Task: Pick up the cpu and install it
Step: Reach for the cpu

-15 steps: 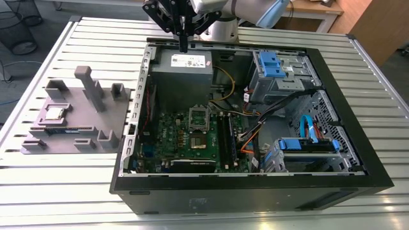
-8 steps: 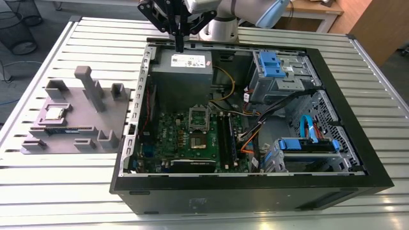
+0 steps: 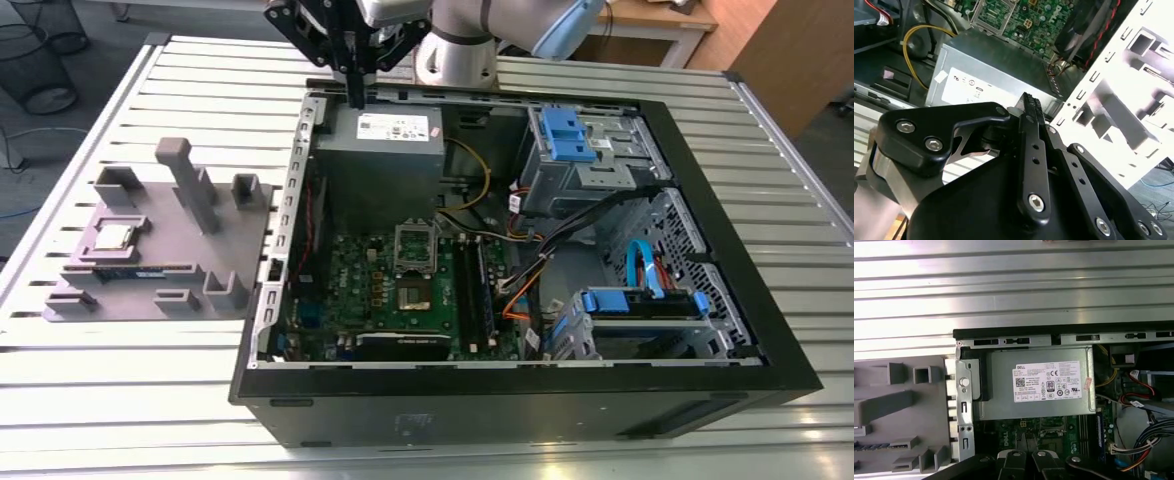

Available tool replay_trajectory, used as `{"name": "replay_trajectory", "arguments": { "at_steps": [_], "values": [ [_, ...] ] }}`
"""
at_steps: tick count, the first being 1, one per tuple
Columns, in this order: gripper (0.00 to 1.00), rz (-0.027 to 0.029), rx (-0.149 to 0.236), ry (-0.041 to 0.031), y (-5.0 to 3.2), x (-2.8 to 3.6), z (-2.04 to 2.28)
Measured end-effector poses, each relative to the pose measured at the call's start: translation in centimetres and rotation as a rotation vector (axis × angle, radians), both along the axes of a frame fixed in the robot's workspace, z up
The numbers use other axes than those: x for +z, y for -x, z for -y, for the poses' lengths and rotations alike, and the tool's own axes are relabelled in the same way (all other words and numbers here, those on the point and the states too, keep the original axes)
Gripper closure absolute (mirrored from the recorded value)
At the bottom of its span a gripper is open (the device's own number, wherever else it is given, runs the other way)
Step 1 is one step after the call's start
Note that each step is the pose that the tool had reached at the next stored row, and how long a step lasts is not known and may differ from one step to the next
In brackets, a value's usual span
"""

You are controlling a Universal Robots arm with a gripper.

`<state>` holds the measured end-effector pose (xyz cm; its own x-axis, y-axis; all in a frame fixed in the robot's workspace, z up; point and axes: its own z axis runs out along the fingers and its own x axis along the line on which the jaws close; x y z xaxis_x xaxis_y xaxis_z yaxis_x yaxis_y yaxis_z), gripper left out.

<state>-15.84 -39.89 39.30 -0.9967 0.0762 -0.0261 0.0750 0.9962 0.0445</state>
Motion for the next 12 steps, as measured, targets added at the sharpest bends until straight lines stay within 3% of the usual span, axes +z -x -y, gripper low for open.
{"name": "replay_trajectory", "arguments": {
  "at_steps": [12],
  "values": [
    [0.89, 0.0010, 0.000, -0.0001, 3.53, -0.39, 0.00]
  ]
}}
